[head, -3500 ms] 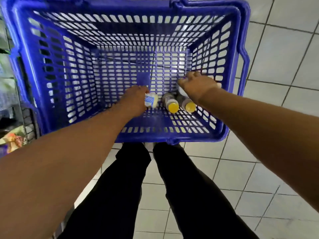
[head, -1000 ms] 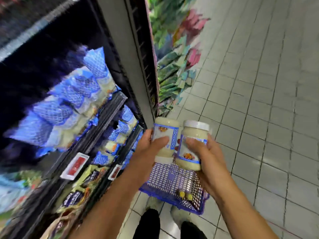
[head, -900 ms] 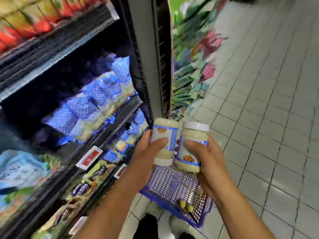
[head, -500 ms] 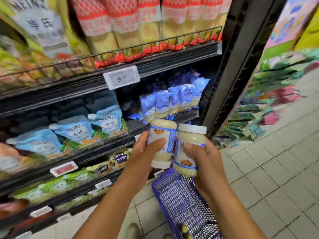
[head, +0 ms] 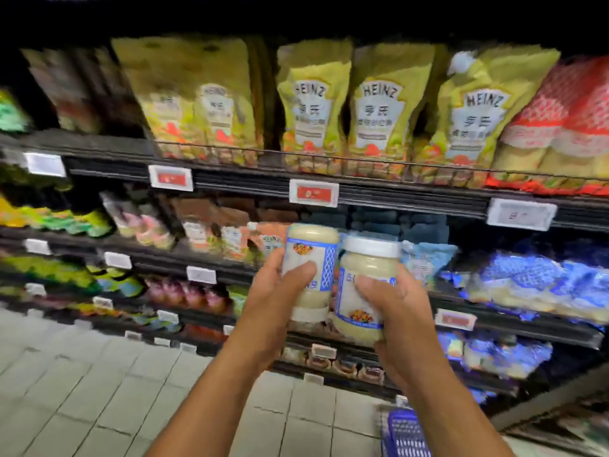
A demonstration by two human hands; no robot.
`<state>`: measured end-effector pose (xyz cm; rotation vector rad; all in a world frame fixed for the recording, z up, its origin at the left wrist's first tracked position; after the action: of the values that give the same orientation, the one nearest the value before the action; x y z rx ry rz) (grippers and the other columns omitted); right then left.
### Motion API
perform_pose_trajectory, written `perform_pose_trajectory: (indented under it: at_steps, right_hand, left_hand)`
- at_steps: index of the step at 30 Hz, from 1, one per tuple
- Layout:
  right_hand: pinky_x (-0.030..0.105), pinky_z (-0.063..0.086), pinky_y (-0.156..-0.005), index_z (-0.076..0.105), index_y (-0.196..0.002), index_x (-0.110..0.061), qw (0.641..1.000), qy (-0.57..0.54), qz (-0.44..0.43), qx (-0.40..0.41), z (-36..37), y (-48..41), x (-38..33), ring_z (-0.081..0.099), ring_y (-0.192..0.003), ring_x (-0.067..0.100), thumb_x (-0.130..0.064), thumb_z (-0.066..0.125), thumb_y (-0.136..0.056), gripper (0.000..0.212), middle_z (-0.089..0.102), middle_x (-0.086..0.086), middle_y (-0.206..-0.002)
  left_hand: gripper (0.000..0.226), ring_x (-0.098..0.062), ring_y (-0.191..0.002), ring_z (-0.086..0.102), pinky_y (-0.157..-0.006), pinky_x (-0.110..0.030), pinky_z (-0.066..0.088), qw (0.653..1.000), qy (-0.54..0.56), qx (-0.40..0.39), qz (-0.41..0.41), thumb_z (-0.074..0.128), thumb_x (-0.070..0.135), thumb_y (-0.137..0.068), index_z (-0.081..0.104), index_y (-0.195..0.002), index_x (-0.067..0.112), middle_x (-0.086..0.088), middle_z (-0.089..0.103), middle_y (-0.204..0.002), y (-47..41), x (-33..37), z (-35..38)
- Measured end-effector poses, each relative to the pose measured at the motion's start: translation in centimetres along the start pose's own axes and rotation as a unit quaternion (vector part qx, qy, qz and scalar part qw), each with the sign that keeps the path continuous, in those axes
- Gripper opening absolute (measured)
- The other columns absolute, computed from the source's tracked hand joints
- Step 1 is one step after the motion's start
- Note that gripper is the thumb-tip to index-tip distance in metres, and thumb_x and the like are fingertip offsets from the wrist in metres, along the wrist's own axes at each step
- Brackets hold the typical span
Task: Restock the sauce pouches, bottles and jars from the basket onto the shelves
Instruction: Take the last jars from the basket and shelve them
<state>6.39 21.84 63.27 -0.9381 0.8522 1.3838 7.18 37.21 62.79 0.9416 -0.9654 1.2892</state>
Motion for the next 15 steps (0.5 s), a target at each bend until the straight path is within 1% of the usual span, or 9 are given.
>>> perform_pose_trajectory:
  at_steps: [2,4,7,9,11,12,15]
  right_hand:
    - [0.043,0.060,-0.073,0.067,-0.115,-0.012,0.999,-0.003,0.009,-0.043,4.9,-0.4,1.3,0.073,-0.087,0.031,-0.030,0.076,-0.063,0.056,0.075,0.018,-0.105]
    - [0.042,0.060,-0.074,0.066,-0.115,-0.011,0.997,-0.004,0.018,-0.078,9.8,-0.5,2.7,0.074,-0.087,0.030,-0.030,0.077,-0.061,0.058,0.076,0.017,-0.104]
    - [0.044,0.060,-0.077,0.064,-0.117,-0.009,0.992,-0.006,0.023,-0.127,16.6,-0.6,4.4,0.073,-0.090,0.031,-0.029,0.077,-0.060,0.062,0.075,0.019,-0.106]
    - [0.043,0.060,-0.074,0.065,-0.116,-0.010,0.987,-0.001,0.024,-0.157,21.0,-0.5,5.3,0.073,-0.089,0.031,-0.030,0.077,-0.059,0.061,0.076,0.017,-0.104]
    - [0.044,0.059,-0.070,0.065,-0.114,-0.007,0.983,-0.002,0.030,-0.179,25.1,-0.4,6.1,0.071,-0.083,0.033,-0.031,0.077,-0.057,0.063,0.075,0.018,-0.100]
    - [0.042,0.058,-0.067,0.063,-0.114,-0.005,0.981,-0.006,0.035,-0.191,27.1,-0.3,6.4,0.068,-0.079,0.035,-0.032,0.077,-0.056,0.065,0.073,0.022,-0.099]
    - [0.025,0.052,-0.049,0.059,-0.118,0.000,0.970,-0.014,0.039,-0.241,32.3,-0.1,7.0,0.061,-0.073,0.034,-0.032,0.076,-0.059,0.068,0.064,0.040,-0.099]
  left_hand:
    - [0.052,-0.026,-0.093,0.071,-0.075,-0.035,0.057,0.998,0.007,0.050,0.025,0.072,0.042,-0.064,0.068,-0.111,0.021,-0.013,0.074,-0.108,1.3,2.3,-4.4]
    - [0.052,-0.028,-0.092,0.070,-0.076,-0.038,0.057,0.995,0.006,0.086,0.045,0.072,0.041,-0.064,0.067,-0.111,0.019,-0.017,0.073,-0.109,2.8,4.7,-8.7]
    - [0.047,-0.026,-0.085,0.071,-0.068,-0.034,0.057,0.989,-0.005,0.122,0.077,0.070,0.035,-0.070,0.065,-0.114,0.018,-0.016,0.074,-0.105,4.8,8.0,-14.9]
    - [0.046,-0.023,-0.082,0.071,-0.063,-0.031,0.057,0.984,-0.009,0.147,0.096,0.070,0.033,-0.072,0.065,-0.115,0.018,-0.012,0.075,-0.102,6.2,10.0,-18.6]
    - [0.058,-0.026,-0.086,0.070,-0.065,-0.033,0.057,0.979,-0.019,0.169,0.111,0.071,0.040,-0.067,0.063,-0.118,0.014,-0.015,0.074,-0.105,7.6,12.0,-21.9]
    - [0.062,-0.028,-0.088,0.070,-0.067,-0.034,0.057,0.976,-0.023,0.184,0.117,0.071,0.043,-0.065,0.062,-0.119,0.013,-0.016,0.073,-0.107,8.3,12.9,-23.4]
    - [0.067,-0.030,-0.093,0.070,-0.074,-0.038,0.057,0.966,-0.024,0.217,0.137,0.071,0.045,-0.063,0.061,-0.120,0.012,-0.018,0.072,-0.112,9.8,15.3,-27.5]
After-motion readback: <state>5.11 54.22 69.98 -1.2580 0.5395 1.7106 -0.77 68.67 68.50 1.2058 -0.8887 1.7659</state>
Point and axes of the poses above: each hand's wrist, its own y-axis away from the middle knuckle, its own z-axis out of the palm, x = y × z, the point moved 3 cm from there along -y, towards the middle knuckle
